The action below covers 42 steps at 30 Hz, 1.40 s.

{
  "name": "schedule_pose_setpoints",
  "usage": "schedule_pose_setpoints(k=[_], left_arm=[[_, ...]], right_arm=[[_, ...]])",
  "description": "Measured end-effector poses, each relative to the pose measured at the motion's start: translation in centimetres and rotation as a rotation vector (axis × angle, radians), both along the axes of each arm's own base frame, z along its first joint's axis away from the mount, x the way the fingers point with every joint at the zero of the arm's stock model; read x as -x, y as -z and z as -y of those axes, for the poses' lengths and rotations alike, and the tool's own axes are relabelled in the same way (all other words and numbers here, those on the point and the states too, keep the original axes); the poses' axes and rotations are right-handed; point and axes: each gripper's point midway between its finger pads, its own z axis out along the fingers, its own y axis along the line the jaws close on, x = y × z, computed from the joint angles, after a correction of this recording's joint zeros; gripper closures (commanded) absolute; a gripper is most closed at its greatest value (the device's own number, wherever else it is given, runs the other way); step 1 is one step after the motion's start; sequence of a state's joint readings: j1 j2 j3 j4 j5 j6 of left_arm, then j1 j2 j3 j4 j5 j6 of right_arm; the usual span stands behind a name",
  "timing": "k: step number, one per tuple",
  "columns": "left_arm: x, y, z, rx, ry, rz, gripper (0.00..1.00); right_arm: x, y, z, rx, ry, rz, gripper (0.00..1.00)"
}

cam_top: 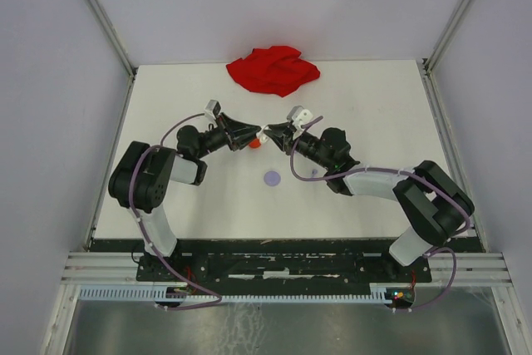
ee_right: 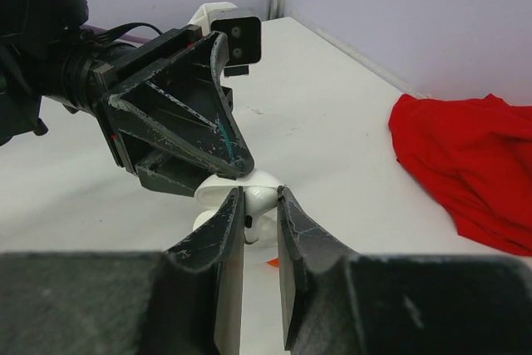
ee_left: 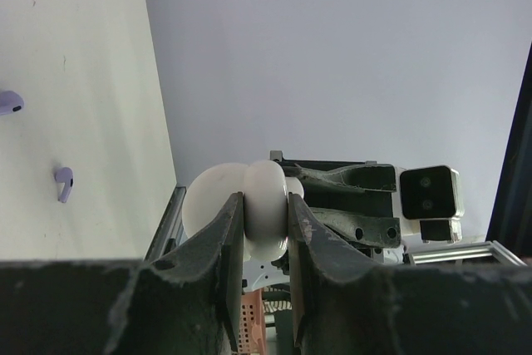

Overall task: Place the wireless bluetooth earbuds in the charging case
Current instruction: Place the earbud in the charging case, then pick up the earbud from the center of the board.

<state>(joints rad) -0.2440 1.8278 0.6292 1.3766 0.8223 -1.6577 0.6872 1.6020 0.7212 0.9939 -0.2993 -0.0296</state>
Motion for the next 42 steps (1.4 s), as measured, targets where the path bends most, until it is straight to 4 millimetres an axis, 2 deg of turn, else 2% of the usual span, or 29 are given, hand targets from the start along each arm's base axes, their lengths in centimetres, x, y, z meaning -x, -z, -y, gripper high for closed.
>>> schedule_pose_setpoints(k=[11, 13, 18, 22, 28, 33, 35, 38, 42], left_arm=[[0.1, -0.2, 0.0, 0.019, 0.005, -0.002, 0.97], [0.1, -0.4, 0.0, 0.026, 0.006, -0.003, 0.97], [0.1, -0.7, 0.0, 0.035, 0.009, -0.007, 0.97], [0.1, -0.8, 0.0, 0.037, 0.008, -0.002, 0.97], [0.0, -0.3, 0.0, 0.035, 0.008, -0.009, 0.97], [-0.1, -0.4, 0.0, 0.038, 0.003, -0.002, 0.97], [-0.1, -0.5, 0.0, 0.040, -0.001, 0.002, 0.97], [-0.3, -0.4, -0.1, 0.044, -0.015, 0.003, 0.97], [-0.5, 0.5, -0.5, 0.045, -0.057, -0.026, 0.97]], right_arm=[[0.0, 0.6, -0.1, 0.011, -0.005, -0.007, 0.92], [0.0, 0.7, -0.1, 0.012, -0.005, -0.008, 0.83], [0.1, 0.8, -0.1, 0.008, -0.004, -0.012, 0.48], [0.0, 0.6, 0.2, -0.010, 0.012, -0.018, 0.34], [0.3, -0.8, 1.9, -0.086, 0.078, -0.012, 0.30], [0.2, -4.0, 4.7, -0.160, 0.203, -0.001, 0.27], [-0.2, -4.5, 6.1, -0.165, 0.285, -0.038, 0.26], [-1.7, -4.1, 7.7, -0.110, 0.419, -0.142, 0.25], [-4.2, -2.3, 8.3, 0.025, 0.553, -0.304, 0.24]])
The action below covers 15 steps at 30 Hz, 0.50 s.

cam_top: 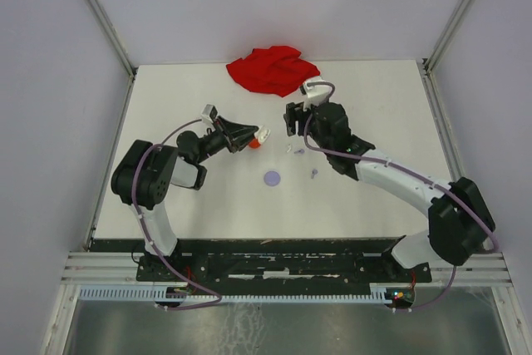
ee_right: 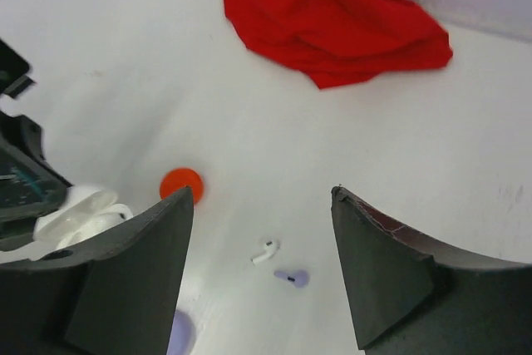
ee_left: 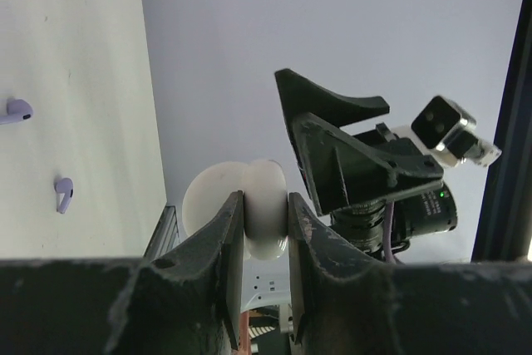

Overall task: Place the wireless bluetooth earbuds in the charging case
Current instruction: Pick up the earbud from the center of the board.

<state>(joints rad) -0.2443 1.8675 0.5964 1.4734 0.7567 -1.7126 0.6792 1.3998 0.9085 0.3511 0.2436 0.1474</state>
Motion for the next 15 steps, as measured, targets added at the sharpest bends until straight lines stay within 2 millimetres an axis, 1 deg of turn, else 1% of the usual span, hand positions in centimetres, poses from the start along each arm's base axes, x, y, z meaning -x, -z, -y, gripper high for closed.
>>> schedule_pose_setpoints(k=[3, 6, 9, 11, 14, 15], left_arm=[[-0.1, 0.5, -0.3, 0.001, -0.024, -0.017, 0.97], [-0.1, 0.7, -0.5, 0.002, -0.041, -0.024, 0.97], [-0.2, 0.9, -0.9, 0.003, -0.057, -0.027, 0.97], [-0.2, 1.0, -1.1, 0.002, -0.064, -0.030, 0.97], [-0.3, 1.1, -1.4, 0.002, -0.072, -0.032, 0.97], [-0.4, 1.1, -1.5, 0.002, -0.075, -0.032, 0.97]], right_arm=[[-1.4, 2.4, -0.5, 0.086, 0.036, -0.141, 0.24], [-2.5, 5.9, -1.3, 0.179, 0.044, -0.278, 0.25], [-2.6, 9.9, -1.6, 0.269, 0.045, -0.407, 0.26], [-2.5, 12.2, -1.6, 0.315, 0.045, -0.477, 0.26], [-2.2, 14.7, -1.5, 0.355, 0.041, -0.560, 0.27], [-2.1, 15.2, -1.5, 0.359, 0.039, -0.577, 0.27]])
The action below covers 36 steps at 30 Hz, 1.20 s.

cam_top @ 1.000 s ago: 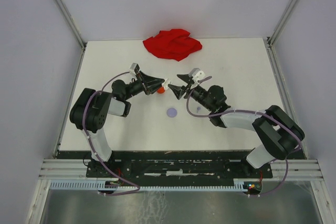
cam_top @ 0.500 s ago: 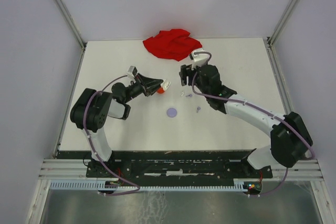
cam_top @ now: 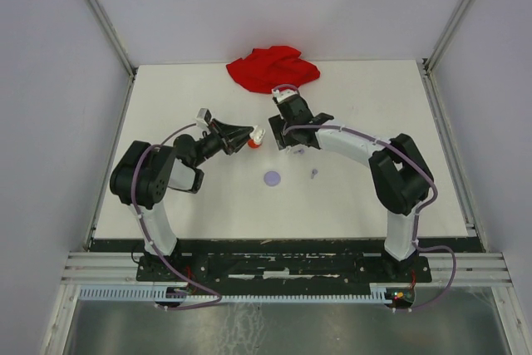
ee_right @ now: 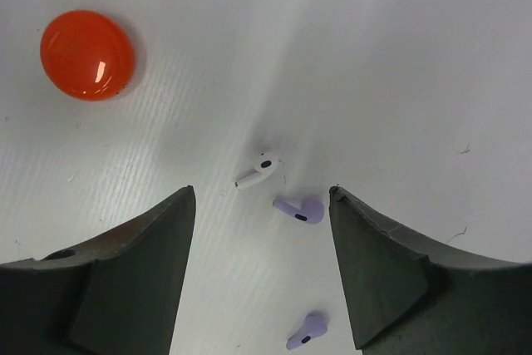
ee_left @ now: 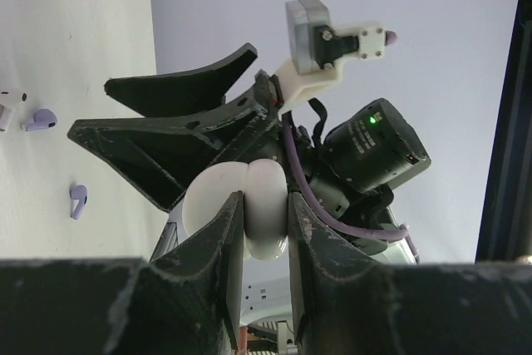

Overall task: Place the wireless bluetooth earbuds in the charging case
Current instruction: Pick up the earbud from the center of the board.

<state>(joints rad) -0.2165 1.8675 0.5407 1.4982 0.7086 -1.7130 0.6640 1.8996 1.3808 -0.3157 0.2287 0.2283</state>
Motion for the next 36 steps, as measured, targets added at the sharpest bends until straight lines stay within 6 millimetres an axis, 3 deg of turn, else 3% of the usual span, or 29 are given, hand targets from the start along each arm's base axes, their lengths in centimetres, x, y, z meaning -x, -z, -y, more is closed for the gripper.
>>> schedule_pose_setpoints(k=[17, 36], left_arm=[[-0.2, 0.2, -0.5, -0.001, -0.014, -0.005, 0.97], [-0.3, 0.2, -0.8, -0.001, -0.020, -0.006, 0.97]], right_arm=[[0.6, 4.8, -1.2, -0.048, 0.010, -0.183, 0.28], [0.8, 5.3, -1.9, -0.093, 0.041, -0.227, 0.28]])
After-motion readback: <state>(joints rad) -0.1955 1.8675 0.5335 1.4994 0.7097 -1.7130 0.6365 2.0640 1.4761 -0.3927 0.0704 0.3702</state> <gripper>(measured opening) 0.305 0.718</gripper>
